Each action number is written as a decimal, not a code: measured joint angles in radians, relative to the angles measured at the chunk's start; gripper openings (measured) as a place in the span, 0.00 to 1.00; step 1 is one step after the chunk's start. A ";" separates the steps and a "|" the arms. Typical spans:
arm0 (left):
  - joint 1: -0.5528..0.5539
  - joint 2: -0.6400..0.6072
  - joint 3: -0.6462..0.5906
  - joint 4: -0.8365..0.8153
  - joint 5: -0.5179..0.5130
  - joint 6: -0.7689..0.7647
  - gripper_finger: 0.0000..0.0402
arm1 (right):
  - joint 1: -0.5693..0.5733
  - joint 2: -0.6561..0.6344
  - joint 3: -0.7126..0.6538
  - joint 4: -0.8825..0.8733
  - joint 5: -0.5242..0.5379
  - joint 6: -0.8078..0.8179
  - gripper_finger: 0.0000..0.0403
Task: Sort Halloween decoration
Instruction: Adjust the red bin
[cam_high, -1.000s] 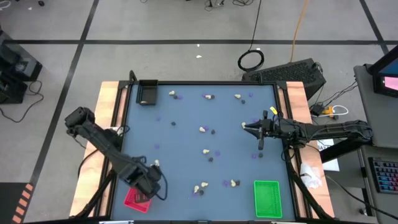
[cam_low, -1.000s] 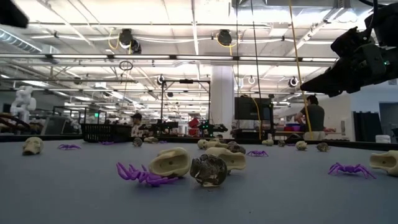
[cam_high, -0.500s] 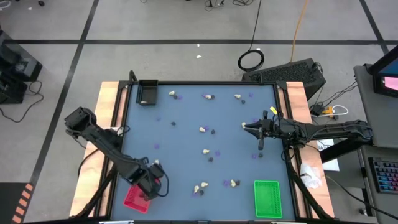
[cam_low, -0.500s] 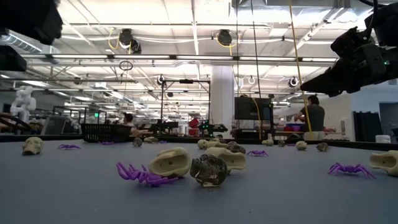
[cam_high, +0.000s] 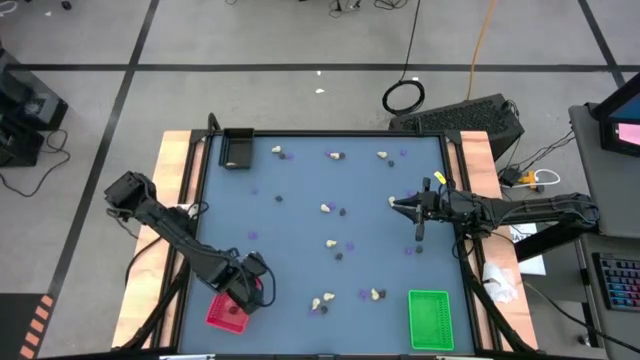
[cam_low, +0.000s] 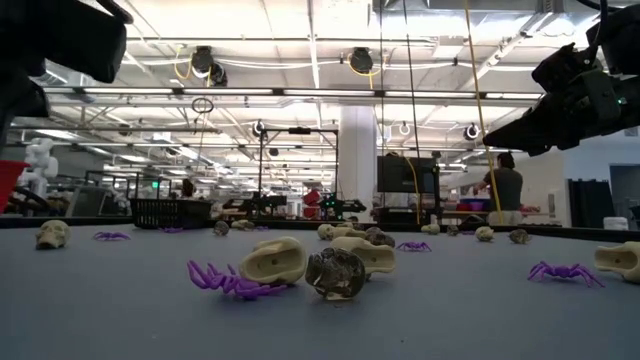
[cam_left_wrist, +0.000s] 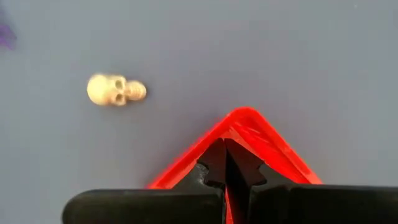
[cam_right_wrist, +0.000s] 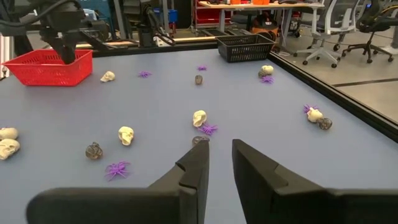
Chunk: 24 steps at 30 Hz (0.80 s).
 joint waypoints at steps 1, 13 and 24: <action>-0.001 0.000 0.000 0.000 0.013 -0.014 0.00 | 0.000 0.000 0.000 0.000 0.000 0.000 0.16; -0.052 0.001 0.011 -0.029 0.435 0.202 0.00 | 0.000 0.000 0.000 0.000 0.000 0.000 0.16; -0.110 0.000 0.083 -0.414 0.504 0.126 0.00 | 0.000 0.000 0.000 0.000 0.000 0.000 0.16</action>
